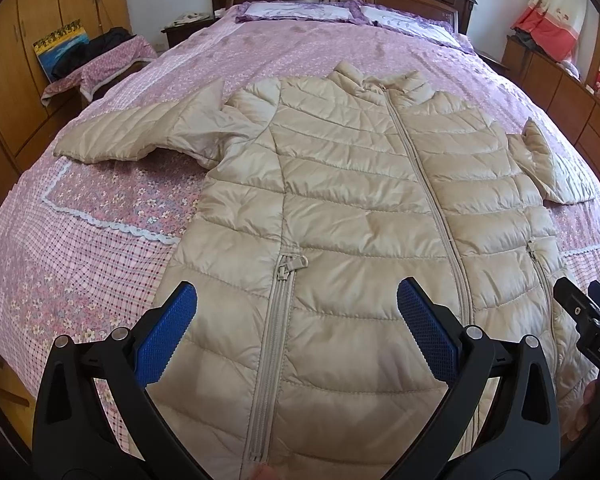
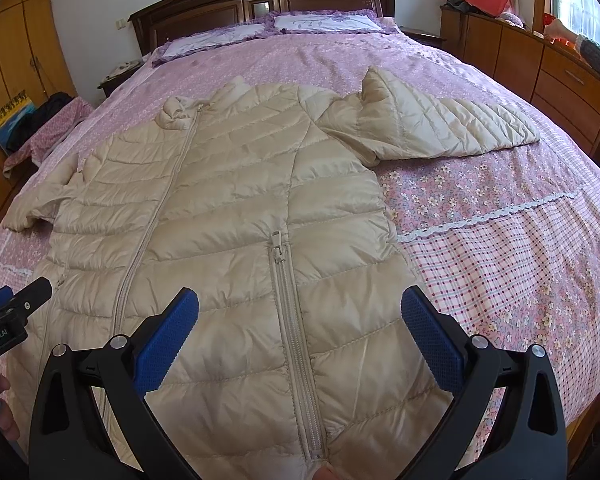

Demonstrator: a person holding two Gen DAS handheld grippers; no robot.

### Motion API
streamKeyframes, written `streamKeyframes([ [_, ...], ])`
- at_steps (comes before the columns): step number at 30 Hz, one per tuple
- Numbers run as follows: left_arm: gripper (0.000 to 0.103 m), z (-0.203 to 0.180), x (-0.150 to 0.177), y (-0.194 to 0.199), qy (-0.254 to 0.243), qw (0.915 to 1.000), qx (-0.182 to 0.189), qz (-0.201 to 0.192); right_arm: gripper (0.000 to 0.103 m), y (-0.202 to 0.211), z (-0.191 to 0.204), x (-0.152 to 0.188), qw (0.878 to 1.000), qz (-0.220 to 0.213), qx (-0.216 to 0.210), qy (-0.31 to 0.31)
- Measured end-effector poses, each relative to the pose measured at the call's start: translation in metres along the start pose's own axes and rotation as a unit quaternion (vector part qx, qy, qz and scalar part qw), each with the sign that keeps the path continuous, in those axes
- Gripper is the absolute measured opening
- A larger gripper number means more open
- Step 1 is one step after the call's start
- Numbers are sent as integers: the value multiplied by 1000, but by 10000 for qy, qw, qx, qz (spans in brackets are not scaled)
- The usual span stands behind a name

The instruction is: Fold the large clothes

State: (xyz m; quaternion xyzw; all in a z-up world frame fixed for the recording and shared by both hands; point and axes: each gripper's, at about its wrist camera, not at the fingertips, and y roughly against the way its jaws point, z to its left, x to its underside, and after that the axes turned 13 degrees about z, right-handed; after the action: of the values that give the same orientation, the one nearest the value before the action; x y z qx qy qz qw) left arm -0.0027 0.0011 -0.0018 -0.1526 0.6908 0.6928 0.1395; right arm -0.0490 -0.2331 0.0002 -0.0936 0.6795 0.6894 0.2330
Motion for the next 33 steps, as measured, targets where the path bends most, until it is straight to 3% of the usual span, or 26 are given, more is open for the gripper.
streamKeyframes([
  [33, 100, 1, 4, 5, 34, 10000, 26, -27, 98, 0, 0, 0, 10000, 5, 3, 7],
])
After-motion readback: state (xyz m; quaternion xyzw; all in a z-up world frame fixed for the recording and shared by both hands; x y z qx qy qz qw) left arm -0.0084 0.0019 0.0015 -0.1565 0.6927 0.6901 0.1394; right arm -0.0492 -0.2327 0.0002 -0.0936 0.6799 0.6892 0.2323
